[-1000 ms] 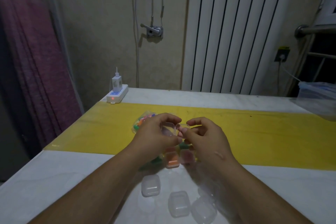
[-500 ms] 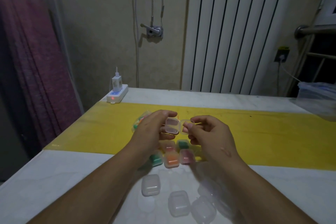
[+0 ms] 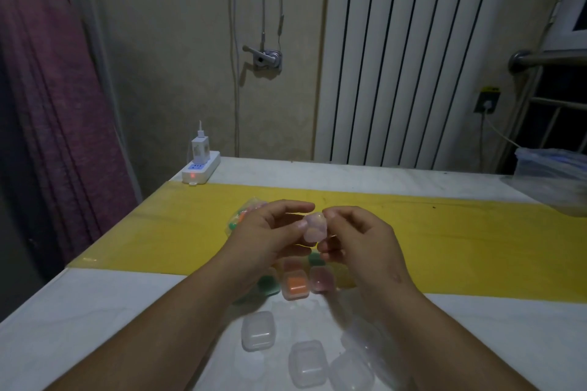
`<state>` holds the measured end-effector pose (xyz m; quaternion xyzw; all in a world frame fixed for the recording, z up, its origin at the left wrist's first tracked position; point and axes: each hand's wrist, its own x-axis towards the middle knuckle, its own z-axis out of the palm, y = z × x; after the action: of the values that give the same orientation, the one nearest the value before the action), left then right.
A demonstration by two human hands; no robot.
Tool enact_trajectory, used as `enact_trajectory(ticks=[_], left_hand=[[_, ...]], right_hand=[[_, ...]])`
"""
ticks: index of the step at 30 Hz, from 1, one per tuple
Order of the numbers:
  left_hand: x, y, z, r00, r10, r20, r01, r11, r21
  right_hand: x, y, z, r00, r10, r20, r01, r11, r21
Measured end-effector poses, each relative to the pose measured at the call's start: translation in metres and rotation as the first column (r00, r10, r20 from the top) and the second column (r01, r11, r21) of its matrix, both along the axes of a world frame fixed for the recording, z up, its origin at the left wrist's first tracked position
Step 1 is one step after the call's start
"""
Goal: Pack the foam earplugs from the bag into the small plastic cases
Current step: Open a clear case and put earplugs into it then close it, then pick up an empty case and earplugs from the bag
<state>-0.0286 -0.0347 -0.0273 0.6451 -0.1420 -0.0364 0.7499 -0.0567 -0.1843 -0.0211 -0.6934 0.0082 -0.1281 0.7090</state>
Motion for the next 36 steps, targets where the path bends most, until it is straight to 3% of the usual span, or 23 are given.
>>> enact_trajectory(ticks=[3, 9, 14, 18, 22, 24, 29, 36], left_hand=[[-0.001, 0.000, 0.003, 0.999, 0.048, -0.019, -0.048, 0.999, -0.006], [-0.003, 0.001, 0.004, 0.998, 0.057, 0.037, -0.059, 0.997, 0.054], [0.000, 0.003, 0.005, 0.967, 0.223, 0.123, -0.239, 0.961, 0.141], [0.003, 0.006, 0.003, 0.943, 0.303, 0.135, -0.324, 0.929, 0.178], [0.004, 0.007, 0.001, 0.927, 0.349, 0.138, -0.371, 0.908, 0.195], [0.006, 0.008, 0.000, 0.907, 0.395, 0.143, -0.417, 0.890, 0.186], [0.013, 0.013, 0.001, 0.823, 0.554, 0.128, -0.568, 0.806, 0.165], [0.015, 0.017, 0.002, 0.782, 0.609, 0.136, -0.622, 0.743, 0.249]], right_hand=[[0.001, 0.001, 0.003, 0.997, 0.044, -0.065, -0.038, 0.995, 0.090], [-0.002, -0.001, 0.001, 0.996, 0.086, -0.018, -0.087, 0.989, -0.116], [0.001, -0.008, 0.004, 0.999, 0.033, -0.038, -0.038, 0.987, -0.155], [0.003, -0.018, 0.013, 0.990, 0.102, -0.100, -0.124, 0.962, -0.242], [-0.008, -0.024, 0.019, 0.898, 0.289, -0.332, -0.411, 0.820, -0.399], [-0.013, -0.023, 0.020, 0.877, 0.269, -0.398, -0.462, 0.700, -0.545], [-0.006, -0.016, 0.010, 0.928, 0.140, -0.345, -0.355, 0.614, -0.705], [-0.006, -0.009, 0.001, 0.957, 0.095, -0.274, -0.282, 0.528, -0.801]])
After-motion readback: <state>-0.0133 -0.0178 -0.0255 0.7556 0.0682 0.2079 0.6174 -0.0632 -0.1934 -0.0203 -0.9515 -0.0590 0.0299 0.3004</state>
